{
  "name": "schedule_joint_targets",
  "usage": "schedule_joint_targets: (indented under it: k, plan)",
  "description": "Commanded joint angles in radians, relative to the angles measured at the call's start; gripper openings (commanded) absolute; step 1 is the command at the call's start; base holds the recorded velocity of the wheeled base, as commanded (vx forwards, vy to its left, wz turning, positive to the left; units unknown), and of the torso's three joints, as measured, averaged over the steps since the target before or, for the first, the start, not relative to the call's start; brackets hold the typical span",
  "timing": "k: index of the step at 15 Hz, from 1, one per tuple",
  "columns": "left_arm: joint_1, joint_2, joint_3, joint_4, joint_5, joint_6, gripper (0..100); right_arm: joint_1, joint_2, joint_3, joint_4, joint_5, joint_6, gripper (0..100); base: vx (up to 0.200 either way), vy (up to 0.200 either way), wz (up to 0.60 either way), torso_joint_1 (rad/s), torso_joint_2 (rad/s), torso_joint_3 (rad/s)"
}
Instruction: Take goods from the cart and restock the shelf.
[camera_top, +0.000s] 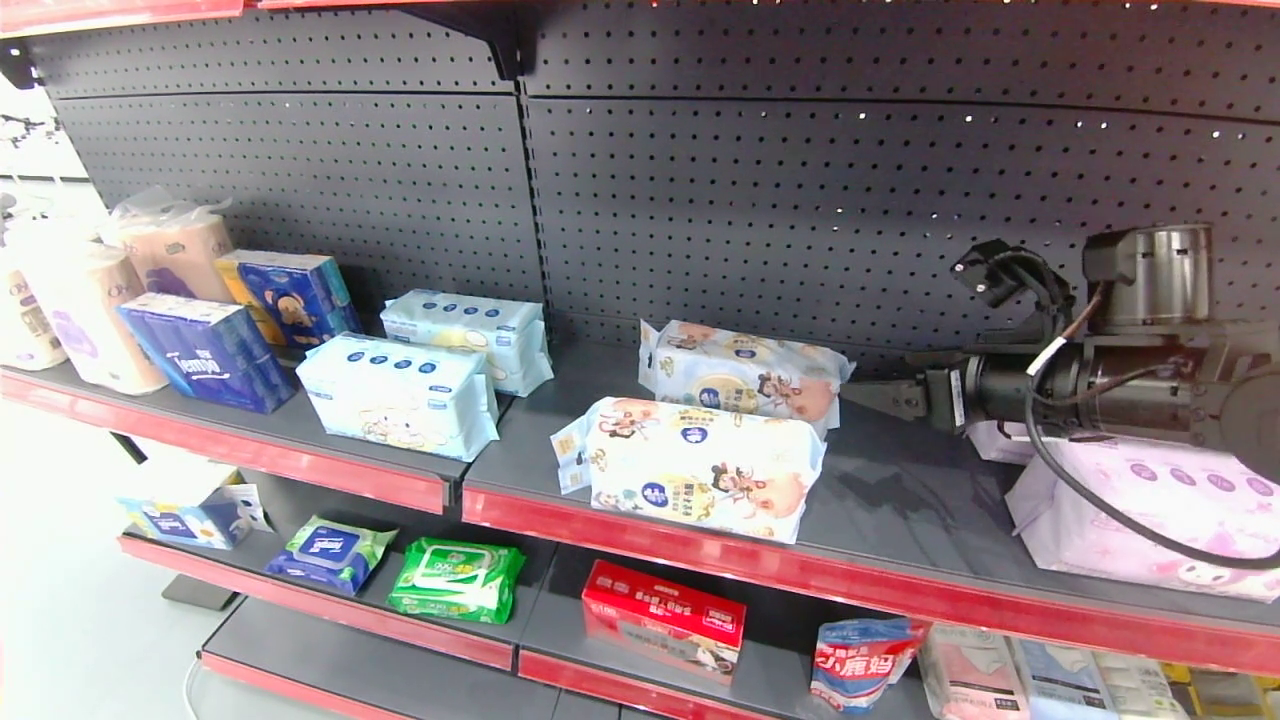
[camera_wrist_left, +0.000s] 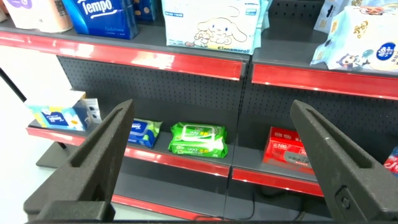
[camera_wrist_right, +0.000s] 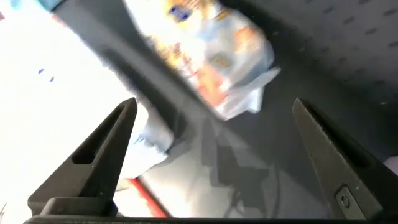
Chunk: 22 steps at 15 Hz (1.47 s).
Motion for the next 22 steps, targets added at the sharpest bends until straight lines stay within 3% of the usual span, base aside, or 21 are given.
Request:
schedule_joint_targets:
  k: [1, 8, 15, 22]
  plan:
    - [0.0, 0.0, 0.0, -0.001, 0.0, 0.0, 100, 0.016, -0.031, 0.048, -0.024, -0.001, -0.001, 100, 0.0, 0.0, 0.0, 0.0, 0.0, 0.0]
    - [0.0, 0.0, 0.0, 0.001, 0.0, 0.0, 100, 0.082, -0.057, 0.238, -0.257, -0.002, 0.002, 100, 0.0, 0.0, 0.0, 0.0, 0.0, 0.0]
    - [0.0, 0.0, 0.0, -0.001, 0.0, 0.0, 100, 0.128, -0.055, 0.319, -0.265, -0.004, -0.001, 100, 0.0, 0.0, 0.0, 0.0, 0.0, 0.0]
    - [0.0, 0.0, 0.0, -0.001, 0.0, 0.0, 100, 0.171, 0.025, 0.313, -0.307, -0.008, -0.009, 100, 0.0, 0.0, 0.0, 0.0, 0.0, 0.0]
